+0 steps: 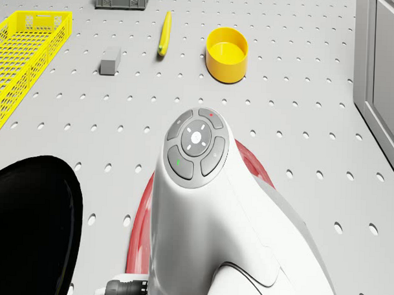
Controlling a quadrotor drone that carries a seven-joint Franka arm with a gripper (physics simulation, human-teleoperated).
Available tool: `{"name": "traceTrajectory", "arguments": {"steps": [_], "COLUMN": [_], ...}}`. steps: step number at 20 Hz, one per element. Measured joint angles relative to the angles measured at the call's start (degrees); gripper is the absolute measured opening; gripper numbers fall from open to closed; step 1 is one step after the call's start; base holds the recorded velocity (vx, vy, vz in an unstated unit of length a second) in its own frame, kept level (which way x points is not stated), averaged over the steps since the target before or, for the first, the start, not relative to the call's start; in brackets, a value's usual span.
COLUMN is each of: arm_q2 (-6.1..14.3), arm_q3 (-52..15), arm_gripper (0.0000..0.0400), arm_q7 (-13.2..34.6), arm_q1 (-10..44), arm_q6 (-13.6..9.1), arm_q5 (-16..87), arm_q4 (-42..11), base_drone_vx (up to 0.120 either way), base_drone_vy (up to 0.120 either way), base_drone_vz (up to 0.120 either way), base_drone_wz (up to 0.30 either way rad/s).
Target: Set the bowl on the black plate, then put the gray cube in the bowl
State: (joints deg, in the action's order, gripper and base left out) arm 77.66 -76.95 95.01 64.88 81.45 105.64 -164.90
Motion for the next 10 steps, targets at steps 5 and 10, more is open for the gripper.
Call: {"name": "traceTrajectory", "arguments": {"steps": [5,10], "arm_q2": [0.9,1.7], "arm_q3": [-0.2,-0.3], "arm_gripper": [0.0400,0.0400], "arm_q7": [0.2,0.4], "arm_q1": [0.2,0.4], "arm_q6": [0.8,1.6], "arm_q5": [-0.4,-0.8], "arm_q4": [0.0,0.1], "base_drone_vx": [0.120,0.120], "base_drone_vy": [0.000,0.000], "base_drone_vz": [-0.024,-0.120], "base_drone_wz": [0.000,0.000]}}
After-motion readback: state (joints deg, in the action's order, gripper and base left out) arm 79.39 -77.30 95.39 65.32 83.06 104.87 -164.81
